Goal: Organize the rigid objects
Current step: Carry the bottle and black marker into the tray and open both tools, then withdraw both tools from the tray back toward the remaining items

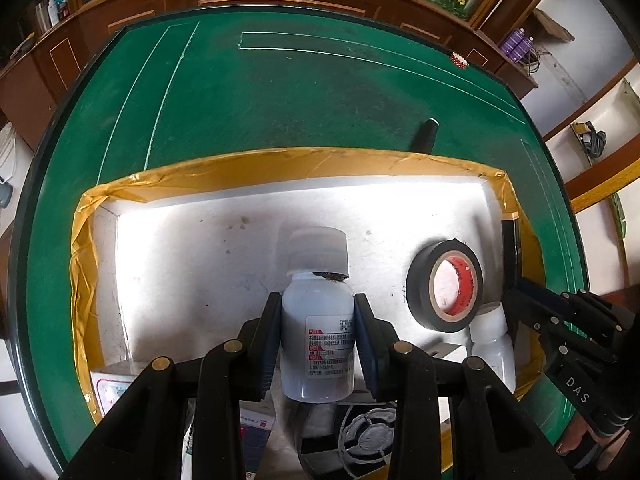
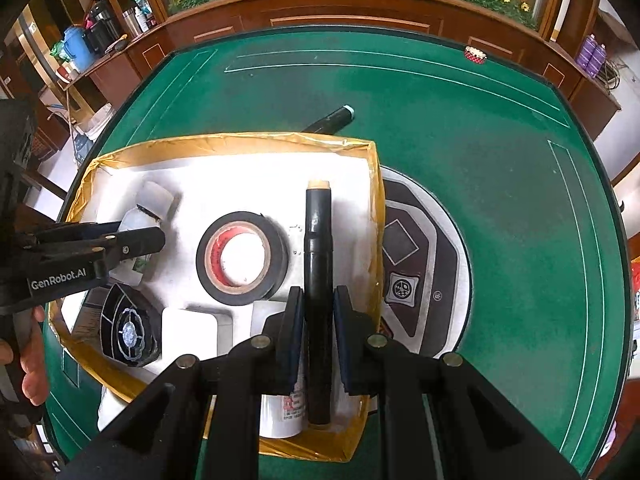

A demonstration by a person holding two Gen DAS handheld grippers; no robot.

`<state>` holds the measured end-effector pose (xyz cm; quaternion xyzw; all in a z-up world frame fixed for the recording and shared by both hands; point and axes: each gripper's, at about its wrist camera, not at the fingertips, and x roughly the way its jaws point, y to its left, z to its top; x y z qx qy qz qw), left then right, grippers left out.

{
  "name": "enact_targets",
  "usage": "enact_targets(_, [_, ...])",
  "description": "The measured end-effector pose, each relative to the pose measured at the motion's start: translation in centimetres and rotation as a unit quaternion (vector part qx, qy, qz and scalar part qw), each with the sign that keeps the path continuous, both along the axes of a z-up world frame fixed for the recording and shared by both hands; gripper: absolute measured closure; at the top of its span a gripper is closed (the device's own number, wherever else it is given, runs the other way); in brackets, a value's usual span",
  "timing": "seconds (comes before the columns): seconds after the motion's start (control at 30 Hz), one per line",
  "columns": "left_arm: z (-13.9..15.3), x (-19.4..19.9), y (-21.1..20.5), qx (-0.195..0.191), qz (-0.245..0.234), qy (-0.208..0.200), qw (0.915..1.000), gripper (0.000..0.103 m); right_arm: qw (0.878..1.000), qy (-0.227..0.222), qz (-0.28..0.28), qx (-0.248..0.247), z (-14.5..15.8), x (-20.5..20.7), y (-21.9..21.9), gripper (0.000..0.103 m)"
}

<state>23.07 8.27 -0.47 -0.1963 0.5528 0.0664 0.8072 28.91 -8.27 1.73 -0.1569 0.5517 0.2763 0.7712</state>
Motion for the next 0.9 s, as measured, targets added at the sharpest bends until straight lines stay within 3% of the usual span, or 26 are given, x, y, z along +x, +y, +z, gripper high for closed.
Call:
enact_targets(0.1, [-0.1,-0.1,0.2,0.0,0.005,0.006,1.0,0.065,1.0,0.001,-0.002,0.0,0.0,0.1,0.1,0.089])
enact_targets(0.17, [0.1,-0.2,0.2,-0.005,0.007,0.004,1.0,0.048,1.0,0.001,-0.003,-0.001,0.0,0.0,0.1,0.089])
enact_targets(0.3, [1.1,-0.8,-0.2,-0.004,0.004,-0.009,0.9999,0.04,1.0,0.002,-0.005,0.004,0.4,-0.2,-0.1,0.083])
enact_targets(0.37, [1.7,-1.1,-0.5,0.005,0.002,-0.012,0.9999,0.037,1.0,-0.003,-0.006,0.006,0.9,-0.4,-0.2,0.072])
enact_targets(0.5, [3.0,-2.4,-0.7,0.008,0.004,-0.022,0.9997,0.032,1.0,-0.013,-0.005,0.021,2.5,-1.5,-0.8,0.063])
enact_targets(0.57, [3.6,-3.5,-0.7,0.01,0.008,-0.026,0.9996,0.028,1.0,-0.014,-0.006,0.026,3.2,-2.4,-1.4,0.043])
enact_targets(0.67, [4.5,-5.4,-1.0,0.009,0.013,-0.032,0.9994,0.027,0.999,-0.009,-0.004,0.035,3.9,-3.8,-2.2,0.028])
enact_targets(0.9, [5.1,-10.8,-2.3,0.01,0.016,-0.026,0.9995,0.022,0.998,0.018,-0.013,0.051,3.7,-7.7,-5.4,0.012])
